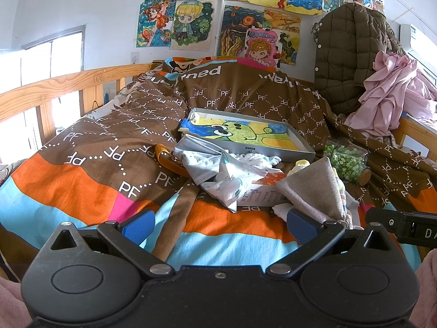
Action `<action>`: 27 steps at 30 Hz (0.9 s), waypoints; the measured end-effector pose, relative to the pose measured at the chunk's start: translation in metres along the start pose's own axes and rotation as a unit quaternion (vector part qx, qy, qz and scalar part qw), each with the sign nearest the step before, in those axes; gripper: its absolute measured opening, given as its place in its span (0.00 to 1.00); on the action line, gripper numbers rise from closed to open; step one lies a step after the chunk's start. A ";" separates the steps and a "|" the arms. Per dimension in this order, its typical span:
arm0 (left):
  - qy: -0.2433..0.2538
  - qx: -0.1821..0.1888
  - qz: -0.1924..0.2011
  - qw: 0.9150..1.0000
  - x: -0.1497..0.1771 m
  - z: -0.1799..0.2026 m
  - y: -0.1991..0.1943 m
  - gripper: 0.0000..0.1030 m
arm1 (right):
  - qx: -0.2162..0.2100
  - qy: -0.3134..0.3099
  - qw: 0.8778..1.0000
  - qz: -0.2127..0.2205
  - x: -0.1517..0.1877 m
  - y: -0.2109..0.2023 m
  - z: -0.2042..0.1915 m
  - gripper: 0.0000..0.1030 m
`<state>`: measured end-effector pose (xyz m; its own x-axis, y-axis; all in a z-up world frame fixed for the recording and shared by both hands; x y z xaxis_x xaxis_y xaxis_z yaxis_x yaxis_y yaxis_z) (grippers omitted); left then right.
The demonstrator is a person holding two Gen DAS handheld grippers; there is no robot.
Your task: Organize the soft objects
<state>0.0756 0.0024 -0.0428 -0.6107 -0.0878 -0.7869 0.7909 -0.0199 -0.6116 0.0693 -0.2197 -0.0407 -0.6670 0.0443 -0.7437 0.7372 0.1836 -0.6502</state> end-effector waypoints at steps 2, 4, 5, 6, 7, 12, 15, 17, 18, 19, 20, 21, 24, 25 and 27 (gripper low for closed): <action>0.000 0.000 0.000 1.000 0.000 0.000 0.000 0.99 | 0.000 0.000 1.000 0.000 0.000 0.000 0.000 1.00; 0.000 0.000 0.000 1.000 0.000 0.000 0.000 0.99 | 0.000 0.000 1.000 0.000 0.000 0.000 0.000 1.00; 0.000 0.000 0.000 1.000 0.000 0.000 0.000 0.99 | 0.000 0.000 1.000 0.000 0.000 0.000 0.000 1.00; 0.000 0.000 0.000 1.000 0.000 0.000 -0.001 0.99 | 0.000 0.001 1.000 -0.001 0.000 0.000 0.000 1.00; 0.000 0.000 -0.001 1.000 0.000 0.000 -0.001 0.99 | -0.001 0.002 1.000 -0.002 0.000 0.001 0.000 1.00; -0.005 0.009 -0.002 1.000 0.007 0.005 0.001 0.99 | -0.016 0.044 0.998 -0.030 0.001 0.011 0.010 1.00; -0.007 0.025 -0.005 1.000 0.009 0.012 0.006 0.99 | -0.021 0.053 0.997 -0.044 -0.002 0.017 0.016 1.00; -0.005 0.037 -0.004 0.999 0.008 0.019 0.009 0.99 | -0.024 0.058 0.996 -0.055 -0.007 0.023 0.022 1.00; -0.002 0.046 -0.005 0.999 0.006 0.023 0.010 0.99 | -0.026 0.064 0.996 -0.064 -0.014 0.030 0.029 1.00; 0.002 0.054 -0.007 0.998 0.004 0.028 0.013 0.99 | -0.027 0.065 0.995 -0.065 -0.015 0.031 0.031 1.00; 0.010 0.066 -0.011 0.998 0.005 0.036 0.018 0.99 | -0.026 0.067 0.995 -0.070 -0.023 0.035 0.036 1.00; 0.015 0.073 -0.015 0.997 0.003 0.041 0.021 0.99 | -0.022 0.069 0.994 -0.079 -0.031 0.044 0.042 1.00; 0.028 0.096 -0.030 0.995 0.001 0.052 0.035 0.99 | -0.025 0.081 0.992 -0.098 -0.042 0.061 0.055 1.00; 0.030 0.104 -0.037 0.993 0.000 0.056 0.041 0.99 | -0.026 0.085 0.991 -0.104 -0.045 0.066 0.058 1.00; 0.031 0.122 -0.052 0.991 0.000 0.065 0.054 0.99 | -0.028 0.089 0.989 -0.112 -0.052 0.080 0.067 1.00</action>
<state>0.1210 -0.0635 -0.0705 -0.6850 -0.0120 -0.7285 0.7044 -0.2665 -0.6579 0.1700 -0.2735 -0.0642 -0.8252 0.1681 -0.5392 0.5647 0.2625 -0.7824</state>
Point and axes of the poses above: each gripper's, at about its wrist camera, not at the fingertips, and y roughly the way its jaws point, z to its right, x to its underside, the point moved 8 cm from there along y, roughly the way its jaws point, and after that the axes turned 11 degrees about -z, right-handed, at the moved point
